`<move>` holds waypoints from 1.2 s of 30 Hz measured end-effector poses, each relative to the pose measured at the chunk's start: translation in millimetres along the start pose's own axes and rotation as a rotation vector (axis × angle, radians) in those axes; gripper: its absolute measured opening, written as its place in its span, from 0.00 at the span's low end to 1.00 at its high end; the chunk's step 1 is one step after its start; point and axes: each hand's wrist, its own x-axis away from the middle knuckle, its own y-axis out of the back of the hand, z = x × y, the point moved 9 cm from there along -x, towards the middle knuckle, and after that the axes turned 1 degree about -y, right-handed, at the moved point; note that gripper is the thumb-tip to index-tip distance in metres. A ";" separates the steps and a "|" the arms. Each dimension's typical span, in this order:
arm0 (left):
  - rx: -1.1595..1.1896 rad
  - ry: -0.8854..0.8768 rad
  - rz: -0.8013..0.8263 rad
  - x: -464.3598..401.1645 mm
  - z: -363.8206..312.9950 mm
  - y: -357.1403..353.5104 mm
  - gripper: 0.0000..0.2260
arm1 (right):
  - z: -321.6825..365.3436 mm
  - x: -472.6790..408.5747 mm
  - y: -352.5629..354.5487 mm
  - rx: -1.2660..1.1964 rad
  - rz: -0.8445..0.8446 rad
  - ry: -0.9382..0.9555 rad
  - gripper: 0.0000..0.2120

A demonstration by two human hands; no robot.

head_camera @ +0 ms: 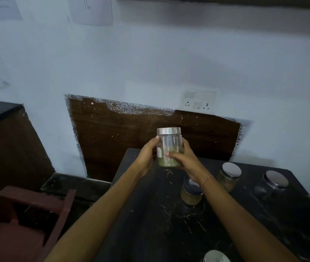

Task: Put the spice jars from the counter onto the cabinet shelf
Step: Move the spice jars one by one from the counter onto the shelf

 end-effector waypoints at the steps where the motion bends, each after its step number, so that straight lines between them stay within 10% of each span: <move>1: 0.010 0.006 0.042 0.6 -1.9 -0.7 0.16 | 0.4 0.8 1.9 -0.034 0.018 -0.016 0.35; 10: 0.146 0.111 0.200 14.0 0.0 -19.0 0.19 | 4.3 1.8 3.7 -0.222 0.038 -0.019 0.20; 17: -0.117 -0.070 -0.066 12.8 -8.0 -5.1 0.16 | 14.3 -0.6 0.1 0.292 0.096 0.154 0.41; 36: -0.290 -0.331 0.027 22.0 -121.1 -29.5 0.21 | 119.5 -13.7 19.5 0.361 0.117 0.383 0.41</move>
